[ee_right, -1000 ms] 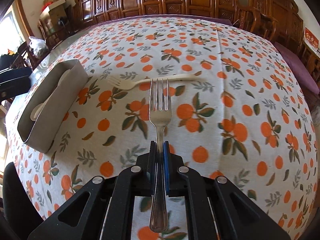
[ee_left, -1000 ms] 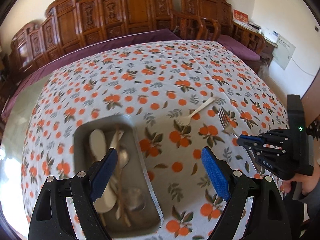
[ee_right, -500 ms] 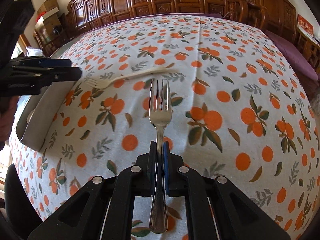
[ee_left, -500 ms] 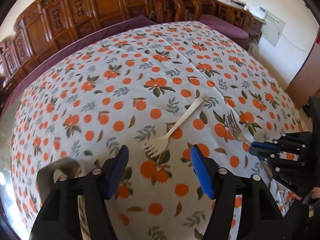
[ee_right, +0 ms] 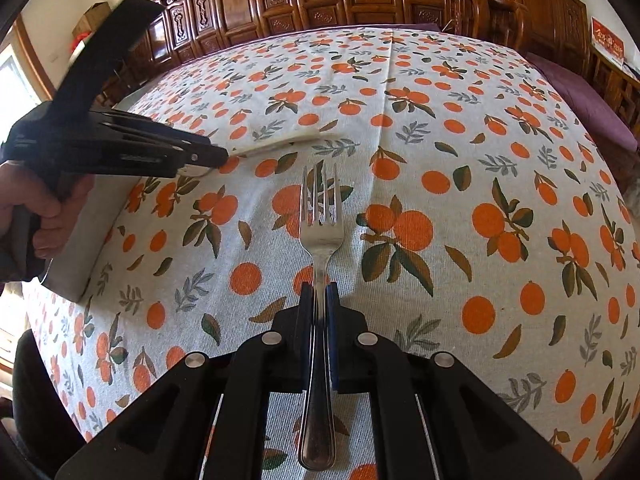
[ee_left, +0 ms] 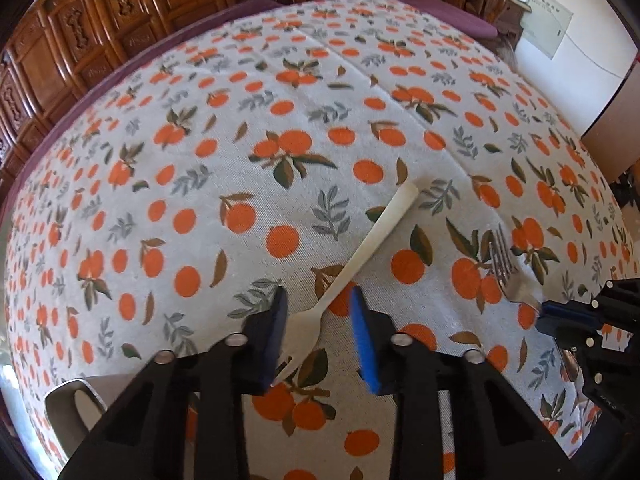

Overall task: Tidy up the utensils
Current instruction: 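Grasp the white plastic fork by its handle with the left gripper while the right lifts the metal fork, then carry the white fork into the tray and open the left gripper while the right carries the metal fork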

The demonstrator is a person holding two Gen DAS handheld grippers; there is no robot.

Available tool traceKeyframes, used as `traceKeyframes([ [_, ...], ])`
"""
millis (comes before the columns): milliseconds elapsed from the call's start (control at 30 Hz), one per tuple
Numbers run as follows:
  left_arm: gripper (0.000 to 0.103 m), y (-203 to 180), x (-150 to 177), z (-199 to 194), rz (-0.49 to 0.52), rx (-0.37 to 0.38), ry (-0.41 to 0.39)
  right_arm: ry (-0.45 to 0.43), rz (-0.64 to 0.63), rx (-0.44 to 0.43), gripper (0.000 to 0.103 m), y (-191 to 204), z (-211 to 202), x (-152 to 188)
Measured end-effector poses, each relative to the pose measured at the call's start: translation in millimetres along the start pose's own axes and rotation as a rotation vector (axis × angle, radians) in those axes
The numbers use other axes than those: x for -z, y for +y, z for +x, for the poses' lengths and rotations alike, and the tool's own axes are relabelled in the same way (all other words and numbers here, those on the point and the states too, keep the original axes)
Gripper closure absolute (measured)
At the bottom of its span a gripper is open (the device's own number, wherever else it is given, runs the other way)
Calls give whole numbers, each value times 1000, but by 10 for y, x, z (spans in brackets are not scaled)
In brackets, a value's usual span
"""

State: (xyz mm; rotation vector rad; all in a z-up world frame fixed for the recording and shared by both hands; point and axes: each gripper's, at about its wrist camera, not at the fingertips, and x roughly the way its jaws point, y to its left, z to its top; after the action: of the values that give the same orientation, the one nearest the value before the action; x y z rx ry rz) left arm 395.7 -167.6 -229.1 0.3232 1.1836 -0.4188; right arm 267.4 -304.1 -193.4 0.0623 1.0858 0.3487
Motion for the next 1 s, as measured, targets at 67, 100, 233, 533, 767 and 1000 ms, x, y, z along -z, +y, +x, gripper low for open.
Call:
traceKeyframes([
  [67,78,-18,-7,32,8,12,14,-1,2,-3,95,-3,-2,4],
  [100,78,-27,-8,43,12,13,20,-1,2,-4,95,-1,-4,6],
  [233,85,-57,-21,55,20,-1,23,0,5,-4,95,-3,-6,13],
  [533,103,-21,71,-57,-8,10,23,4,-3,-8,95,86,-53,39],
  [767,103,-22,109,-187,5,-21,-11,-8,-13,-9,95,183,-169,38],
  [1000,80,-65,-94,-44,54,-8,-4,-16,-4,-12,95,172,-244,59],
])
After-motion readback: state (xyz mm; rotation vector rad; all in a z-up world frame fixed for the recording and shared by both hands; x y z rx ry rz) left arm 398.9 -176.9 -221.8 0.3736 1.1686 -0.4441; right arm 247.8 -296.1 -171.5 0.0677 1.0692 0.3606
